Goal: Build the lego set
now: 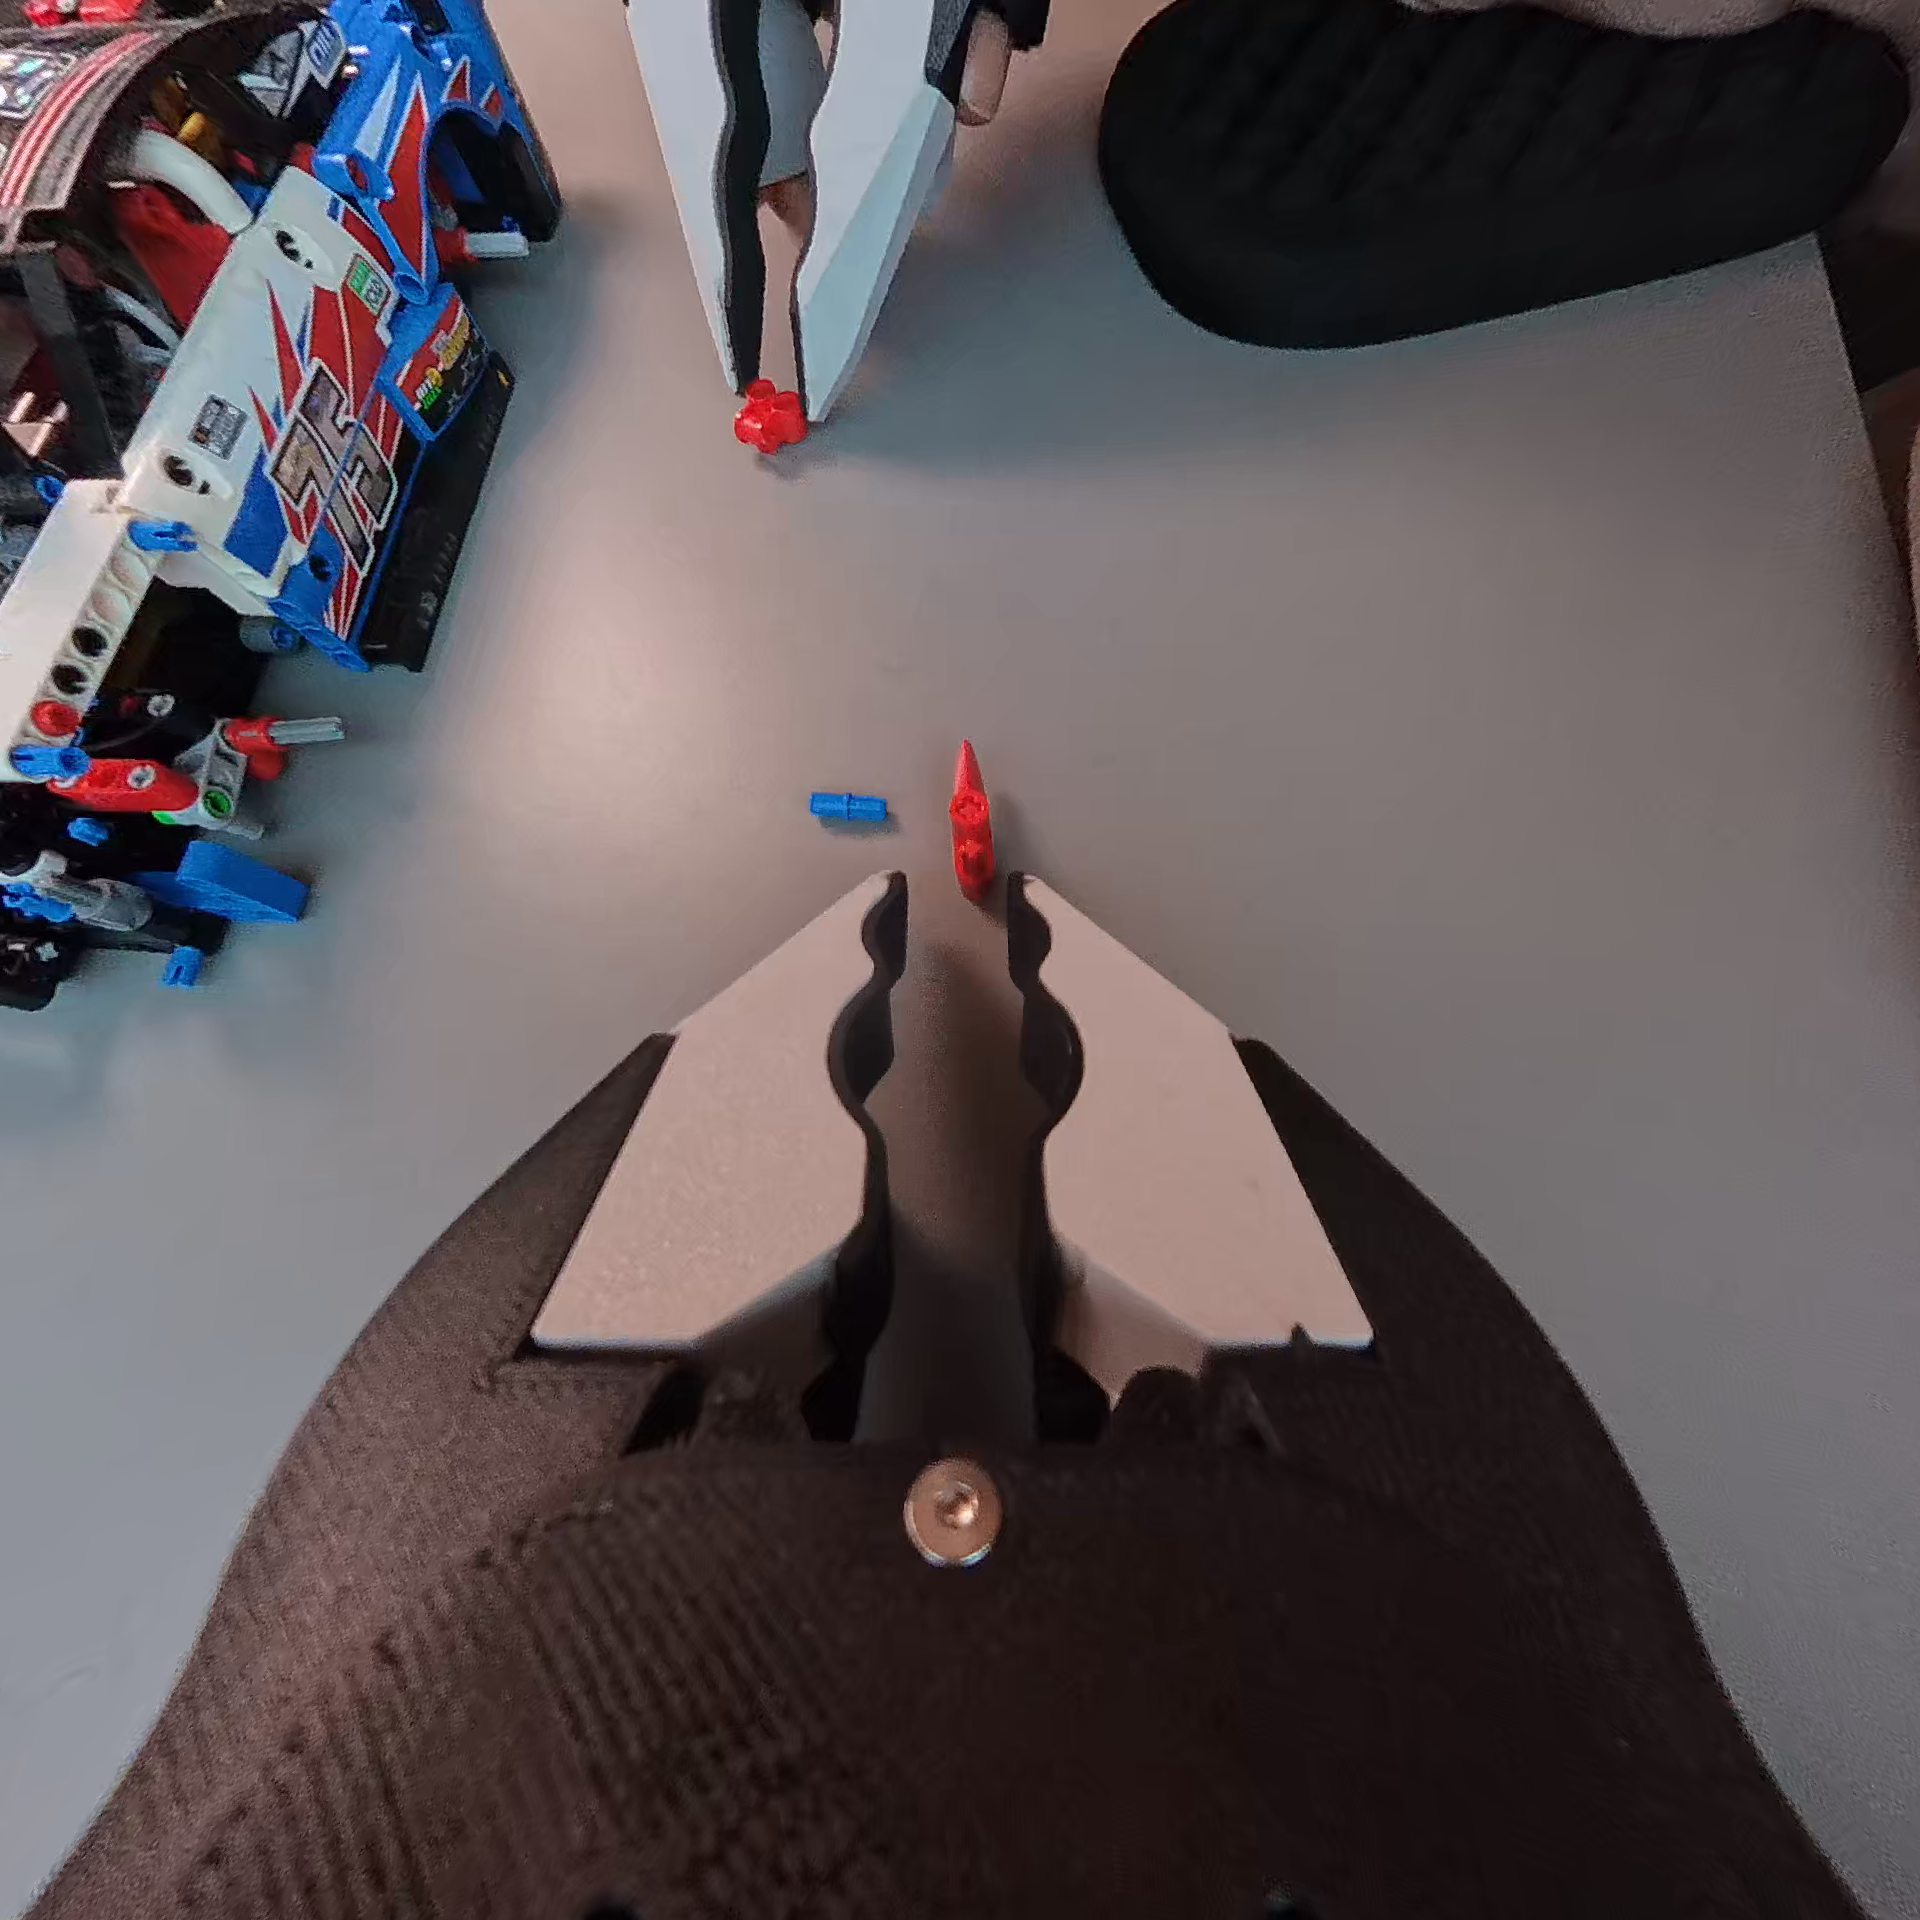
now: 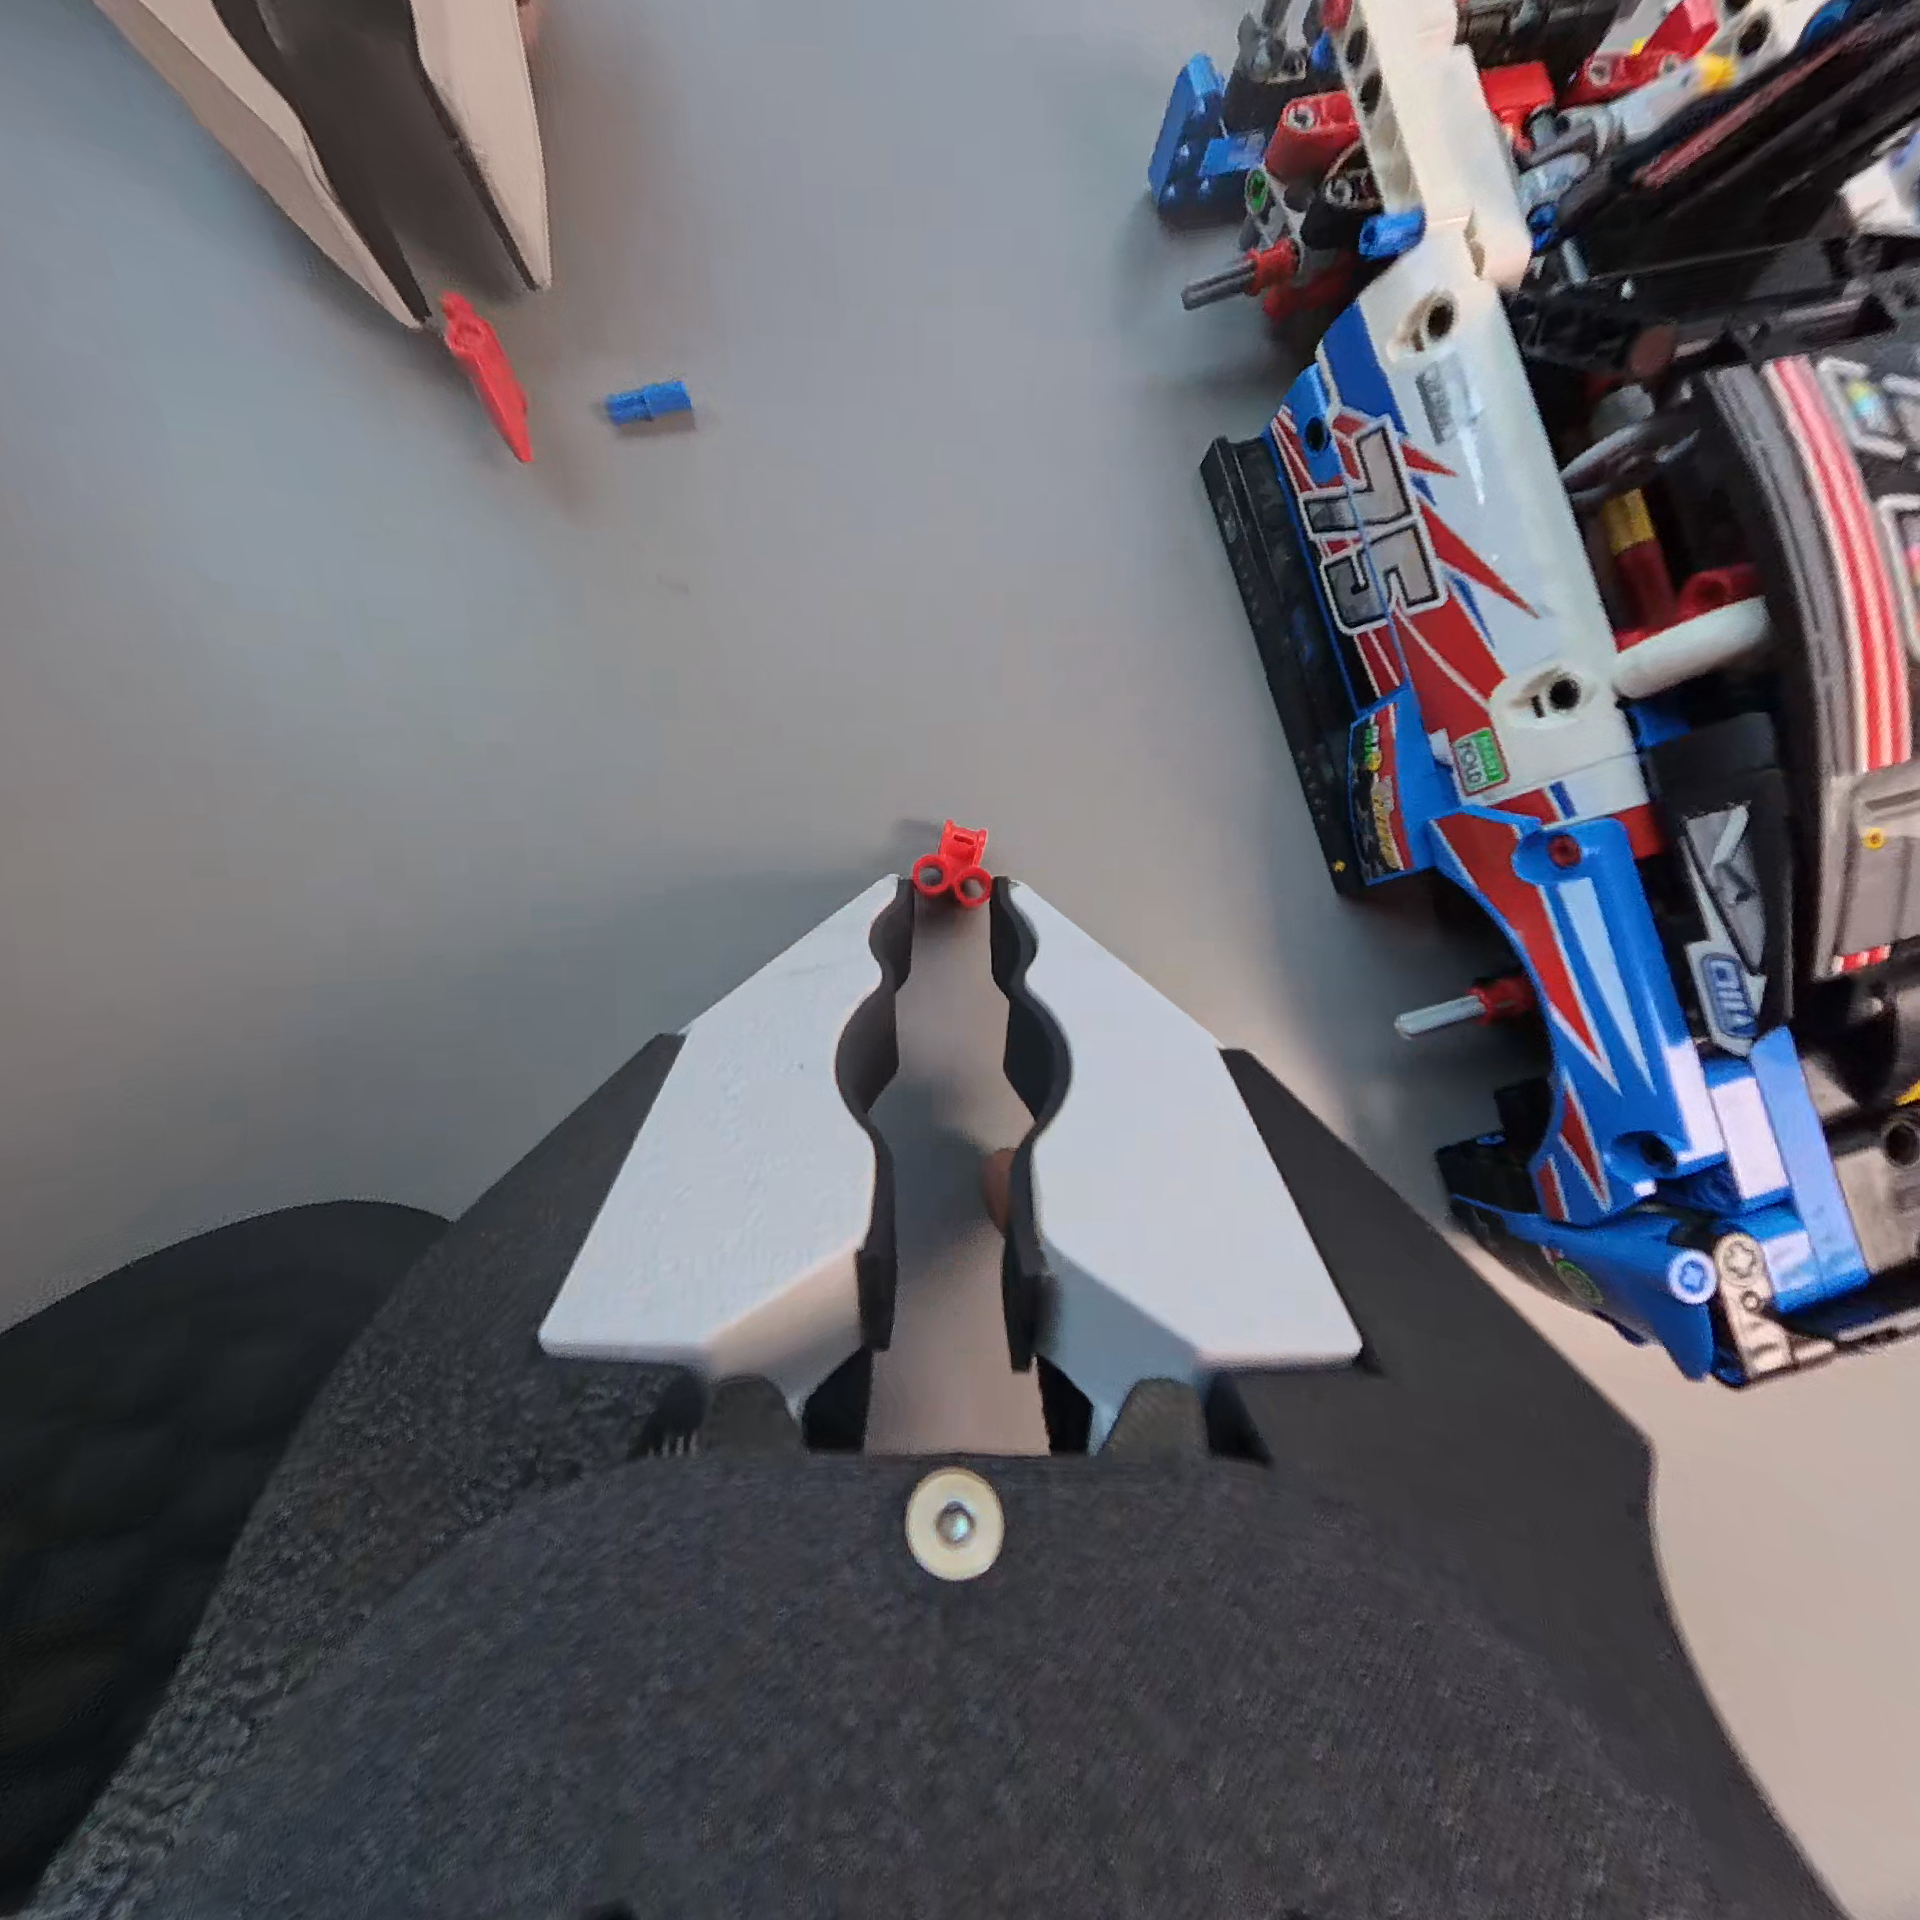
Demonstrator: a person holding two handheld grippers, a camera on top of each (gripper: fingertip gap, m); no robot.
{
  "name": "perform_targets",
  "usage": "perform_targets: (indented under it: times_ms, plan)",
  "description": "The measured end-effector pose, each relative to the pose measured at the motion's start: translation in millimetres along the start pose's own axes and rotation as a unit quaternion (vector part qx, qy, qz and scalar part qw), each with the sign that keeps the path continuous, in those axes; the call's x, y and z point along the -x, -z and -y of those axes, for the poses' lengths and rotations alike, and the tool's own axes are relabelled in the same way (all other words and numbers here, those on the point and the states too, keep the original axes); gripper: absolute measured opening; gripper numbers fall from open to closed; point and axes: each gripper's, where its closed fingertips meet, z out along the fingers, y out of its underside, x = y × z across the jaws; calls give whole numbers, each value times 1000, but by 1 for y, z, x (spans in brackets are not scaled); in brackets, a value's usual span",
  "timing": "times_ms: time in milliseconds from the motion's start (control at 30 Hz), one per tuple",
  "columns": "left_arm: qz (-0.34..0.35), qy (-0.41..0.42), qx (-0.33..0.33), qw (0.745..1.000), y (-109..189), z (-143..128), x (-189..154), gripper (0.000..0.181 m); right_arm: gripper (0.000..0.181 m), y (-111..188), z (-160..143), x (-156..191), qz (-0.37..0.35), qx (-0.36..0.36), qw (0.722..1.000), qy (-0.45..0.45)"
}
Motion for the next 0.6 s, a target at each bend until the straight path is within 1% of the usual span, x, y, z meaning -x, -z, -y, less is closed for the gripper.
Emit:
perform_targets:
  times_ms: [33, 100, 167, 200, 267, 333, 400, 433, 500, 600]
  plan:
    - [0, 8, -11, 1000, 2, 3, 1, 18, 13, 3, 11, 1, -4, -27, 1000, 13]
    - [3, 33, -45, 998, 8, 13, 6, 17, 13, 16, 45, 8, -7, -119, 992, 42]
    - [2, 78, -102, 992, 17, 31, 12, 18, 13, 28, 80, 16, -32, -202, 976, 78]
    - [-4, 107, -141, 984, 23, 42, 15, 19, 13, 32, 94, 22, -47, -234, 965, 104]
    - [-20, 168, -216, 962, 36, 63, 21, 20, 13, 36, 120, 37, -80, -290, 942, 150]
    - [-45, 210, -273, 938, 48, 79, 22, 24, 13, 36, 138, 52, -99, -330, 923, 173]
    - [-76, 221, -313, 921, 58, 91, 16, 23, 13, 35, 149, 60, -132, -352, 904, 202]
    - [-80, 220, -322, 917, 61, 94, 15, 22, 13, 35, 152, 59, -164, -352, 894, 222]
    - [-66, 209, -323, 921, 63, 94, 15, 17, 13, 35, 156, 59, -230, -333, 868, 286]
    - [-44, 189, -318, 928, 63, 93, 16, 12, 13, 35, 160, 65, -294, -302, 829, 367]
